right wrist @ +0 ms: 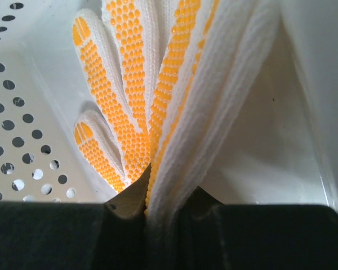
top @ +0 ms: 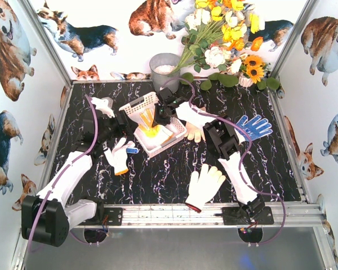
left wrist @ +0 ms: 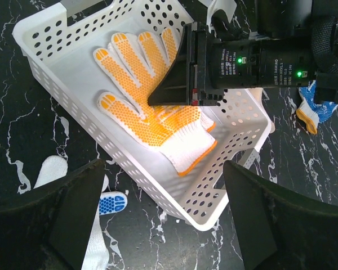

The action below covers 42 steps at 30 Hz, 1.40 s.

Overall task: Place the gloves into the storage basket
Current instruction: Place the glove in the bin.

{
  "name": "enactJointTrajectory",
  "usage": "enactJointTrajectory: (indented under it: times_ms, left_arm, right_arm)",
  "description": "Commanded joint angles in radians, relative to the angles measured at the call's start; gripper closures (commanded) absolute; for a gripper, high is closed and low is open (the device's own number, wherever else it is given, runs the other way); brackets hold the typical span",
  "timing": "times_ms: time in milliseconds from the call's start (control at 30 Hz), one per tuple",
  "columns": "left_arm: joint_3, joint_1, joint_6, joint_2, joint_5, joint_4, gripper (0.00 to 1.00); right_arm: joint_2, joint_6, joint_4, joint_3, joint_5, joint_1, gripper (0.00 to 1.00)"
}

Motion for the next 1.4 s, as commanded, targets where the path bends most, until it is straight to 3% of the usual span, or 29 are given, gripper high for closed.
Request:
enactJointTrajectory:
  times_ms: [0, 133, 400, 667, 1000, 1233, 1367]
  left_arm:
    - [0.004, 0.018, -0.001, -0.024, -0.013, -0.008, 0.2]
    - [0.0, 0.021, -0.002, -0.035, -0.01, -0.011, 0.2]
    - [-0.006, 0.023, -0.007, -0.068, -0.015, -0.022, 0.2]
    - [-0.032, 0.023, -0.02, -0.107, -0.01, -0.031, 0.19]
    - [0.003, 0.026, -0.001, -0.147, -0.017, -0.081, 0.18]
    - [-0.006, 0.026, 0.002, -0.199, -0.035, -0.116, 0.18]
    - [-0.002, 0.028, 0.011, -0.209, -0.043, -0.143, 0.17]
  right_arm:
    - [0.011, 0.058, -0.065, 0.05, 0.085, 0.017, 0.97]
    - [0.014, 0.002, -0.109, 0.092, 0.129, 0.017, 0.91]
    - [-0.003, -0.096, -0.188, 0.169, 0.114, 0.018, 0.52]
    - [-0.095, -0.139, -0.231, 0.075, 0.109, 0.018, 0.39]
    - [-0.161, -0.139, -0.246, -0.034, 0.065, 0.021, 0.37]
    - [-0.147, -0.08, -0.218, -0.04, -0.03, 0.019, 0.58]
    - [-0.118, -0.052, -0.242, 0.013, -0.046, 0.019, 0.63]
